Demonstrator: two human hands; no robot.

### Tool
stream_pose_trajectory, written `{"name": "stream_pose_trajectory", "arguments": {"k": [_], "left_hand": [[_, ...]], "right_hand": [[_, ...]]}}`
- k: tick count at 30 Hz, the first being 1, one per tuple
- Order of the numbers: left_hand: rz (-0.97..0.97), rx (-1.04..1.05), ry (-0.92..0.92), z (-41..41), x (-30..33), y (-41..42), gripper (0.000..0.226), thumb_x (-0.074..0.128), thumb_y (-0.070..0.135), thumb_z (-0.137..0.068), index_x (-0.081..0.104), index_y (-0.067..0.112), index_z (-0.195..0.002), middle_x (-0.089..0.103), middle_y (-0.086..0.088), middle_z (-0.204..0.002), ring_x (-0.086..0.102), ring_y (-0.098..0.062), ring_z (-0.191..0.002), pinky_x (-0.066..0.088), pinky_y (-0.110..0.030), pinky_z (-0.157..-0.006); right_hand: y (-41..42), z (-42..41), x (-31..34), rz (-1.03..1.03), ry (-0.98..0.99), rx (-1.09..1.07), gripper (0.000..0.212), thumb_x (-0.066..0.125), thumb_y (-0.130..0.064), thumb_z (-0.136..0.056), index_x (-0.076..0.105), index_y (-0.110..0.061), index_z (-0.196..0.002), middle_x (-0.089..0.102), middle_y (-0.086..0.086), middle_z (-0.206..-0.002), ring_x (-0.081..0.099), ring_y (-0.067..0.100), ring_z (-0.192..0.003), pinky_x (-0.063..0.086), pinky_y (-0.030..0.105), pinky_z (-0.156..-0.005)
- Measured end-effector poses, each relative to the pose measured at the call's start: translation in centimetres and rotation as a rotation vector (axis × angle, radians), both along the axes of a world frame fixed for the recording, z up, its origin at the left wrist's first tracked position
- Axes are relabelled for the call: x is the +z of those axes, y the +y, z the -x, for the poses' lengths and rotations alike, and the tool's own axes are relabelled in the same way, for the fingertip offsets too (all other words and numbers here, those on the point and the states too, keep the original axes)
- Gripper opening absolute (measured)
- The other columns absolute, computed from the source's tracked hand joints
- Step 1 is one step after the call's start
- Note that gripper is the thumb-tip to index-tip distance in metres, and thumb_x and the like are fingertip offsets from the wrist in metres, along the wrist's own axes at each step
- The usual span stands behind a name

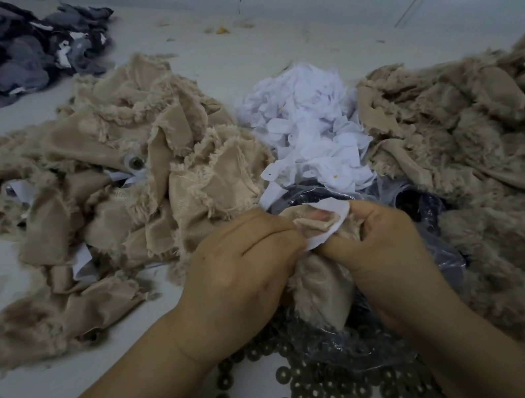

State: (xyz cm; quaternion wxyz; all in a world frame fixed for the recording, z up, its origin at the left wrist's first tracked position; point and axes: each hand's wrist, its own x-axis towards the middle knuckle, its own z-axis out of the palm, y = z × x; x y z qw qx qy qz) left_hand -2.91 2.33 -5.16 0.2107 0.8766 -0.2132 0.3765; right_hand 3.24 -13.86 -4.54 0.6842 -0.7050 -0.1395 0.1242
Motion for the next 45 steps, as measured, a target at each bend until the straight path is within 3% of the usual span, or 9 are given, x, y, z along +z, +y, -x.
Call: {"name": "stream_pose_trajectory", "arguments": {"k": [6,15,19,25,28,31,35,41,45], "left_hand": [[0.846,-0.352,0.545,0.7,3.0,-0.5,0.002,0.071,0.01,-0.084,0.07,0.008,-0.082,0.071,-0.007,-0.074,0.068,-0.023,-0.065,0.058,-0.037,-0.06],[1.256,-0.286,0.939,-1.8,3.8,0.3,0.006,0.062,0.002,-0.087,0.064,0.004,-0.081,0.046,-0.007,-0.052,0.035,-0.016,-0.04,0.03,-0.02,-0.037],[1.238,-0.044,0.925,-3.5,3.2,0.5,0.013,0.053,-0.003,-0.091,0.062,0.0,-0.083,0.042,-0.008,-0.052,0.031,-0.018,-0.042,0.026,-0.02,-0.039],[1.172,0.026,0.816,-4.1,2.4,-0.1,0.018,0.056,0.004,-0.095,0.063,0.005,-0.079,0.063,-0.016,-0.067,0.051,-0.022,-0.049,0.037,-0.024,-0.039],[1.172,0.073,0.762,-4.1,2.1,-0.4,0.015,0.058,0.009,-0.096,0.065,0.013,-0.083,0.069,-0.015,-0.07,0.061,-0.04,-0.058,0.042,-0.027,-0.041],[1.047,0.149,0.677,-3.9,1.7,-0.7,0.012,0.069,0.015,-0.09,0.063,0.022,-0.098,0.068,-0.015,-0.091,0.068,-0.044,-0.076,0.056,-0.04,-0.054],[0.939,0.203,0.577,-3.1,1.4,-0.9,0.015,0.074,0.013,-0.086,0.061,0.021,-0.081,0.067,-0.013,-0.09,0.07,-0.037,-0.075,0.058,-0.054,-0.064],[0.727,0.209,0.556,-2.2,1.7,-1.7,0.056,0.066,0.059,-0.08,0.063,0.007,-0.059,0.06,-0.004,-0.066,0.058,-0.011,-0.06,0.048,-0.025,-0.058],[0.586,0.278,0.592,-2.5,1.6,-1.6,0.033,0.076,0.027,-0.082,0.057,0.02,-0.056,0.057,0.004,-0.069,0.054,-0.005,-0.065,0.042,-0.019,-0.063]], "right_hand": [[-0.4,-0.6,-0.1,0.058,-0.057,-0.048,0.013,0.081,-0.01,-0.075,0.077,-0.021,-0.082,0.075,-0.004,-0.07,0.07,0.004,-0.062,0.052,0.016,-0.051],[-0.1,-0.4,-0.5,0.146,-0.172,0.036,0.029,0.078,-0.007,-0.079,0.076,-0.025,-0.1,0.077,-0.009,-0.089,0.072,0.01,-0.085,0.059,0.025,-0.075],[0.0,-0.2,-0.5,0.186,-0.25,0.081,0.034,0.079,-0.002,-0.078,0.073,-0.035,-0.085,0.076,-0.016,-0.085,0.07,0.0,-0.079,0.055,0.014,-0.07],[0.1,-0.2,-0.6,0.205,-0.242,0.078,0.028,0.081,-0.006,-0.079,0.076,-0.028,-0.095,0.077,-0.014,-0.091,0.072,0.003,-0.087,0.06,0.03,-0.081],[0.2,-0.2,-0.7,0.248,-0.238,0.076,0.026,0.081,-0.007,-0.078,0.077,-0.027,-0.094,0.076,-0.012,-0.091,0.072,0.005,-0.086,0.06,0.036,-0.08],[0.2,-0.1,-0.9,0.291,-0.258,0.05,0.023,0.083,-0.012,-0.077,0.075,-0.03,-0.09,0.075,-0.014,-0.087,0.07,0.003,-0.081,0.059,0.034,-0.076],[0.2,-0.2,-0.8,0.315,-0.255,0.058,0.017,0.081,-0.014,-0.079,0.076,-0.023,-0.093,0.075,-0.01,-0.084,0.07,0.007,-0.078,0.059,0.036,-0.073],[0.2,-0.3,-0.7,0.421,-0.315,0.026,0.023,0.076,-0.012,-0.079,0.075,-0.028,-0.095,0.074,-0.011,-0.082,0.068,0.001,-0.077,0.056,0.027,-0.072],[0.2,-0.3,-0.8,0.423,-0.305,0.02,0.024,0.075,-0.01,-0.079,0.074,-0.03,-0.093,0.073,-0.01,-0.079,0.068,0.005,-0.072,0.057,0.033,-0.068]]}}
